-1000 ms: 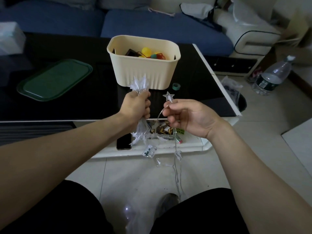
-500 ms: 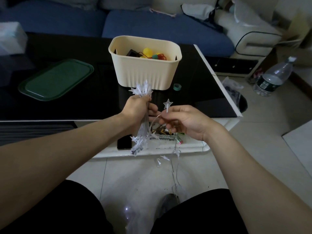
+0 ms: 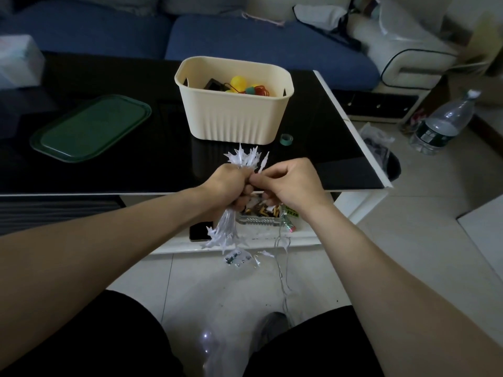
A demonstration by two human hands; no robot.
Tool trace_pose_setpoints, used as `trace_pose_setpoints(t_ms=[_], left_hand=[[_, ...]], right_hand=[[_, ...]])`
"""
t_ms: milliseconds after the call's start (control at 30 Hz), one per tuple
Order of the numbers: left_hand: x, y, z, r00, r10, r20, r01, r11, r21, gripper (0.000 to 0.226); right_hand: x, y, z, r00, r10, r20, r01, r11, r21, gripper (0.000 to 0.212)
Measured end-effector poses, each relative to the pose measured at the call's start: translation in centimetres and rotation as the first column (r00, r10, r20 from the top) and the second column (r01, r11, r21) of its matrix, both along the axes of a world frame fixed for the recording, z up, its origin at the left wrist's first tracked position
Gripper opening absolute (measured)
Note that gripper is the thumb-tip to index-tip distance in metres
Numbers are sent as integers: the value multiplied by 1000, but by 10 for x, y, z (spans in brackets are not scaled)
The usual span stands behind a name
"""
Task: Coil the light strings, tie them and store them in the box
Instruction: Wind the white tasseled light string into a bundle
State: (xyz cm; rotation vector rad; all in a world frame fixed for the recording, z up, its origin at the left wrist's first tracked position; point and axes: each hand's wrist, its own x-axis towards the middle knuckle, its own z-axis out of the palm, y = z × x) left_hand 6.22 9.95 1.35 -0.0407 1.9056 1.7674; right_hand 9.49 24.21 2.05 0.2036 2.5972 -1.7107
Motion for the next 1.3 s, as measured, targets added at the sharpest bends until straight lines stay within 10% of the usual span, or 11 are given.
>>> trace_pose_setpoints(t_ms=[333,800,1000,1300], left_hand=[[-1,-4,2,1000,-17,-9,17,996,83,33],[-7,-11,2,963,213,-165,-194,973,123,30],[-7,-9,9,933,290,-212,-249,948,199,29],[-12,-21,27,939,337,-67,-281,864,417,26]], right_hand=[[0,-8,0,994,-112,-12,107,973,-206,10],[3,-21,6,983,183,25,-176,969,-172,77],[1,-8,5,992,124,27,-116,975,-187,12],[-2,6,-10,908,292,300,-266,956,-126,29]])
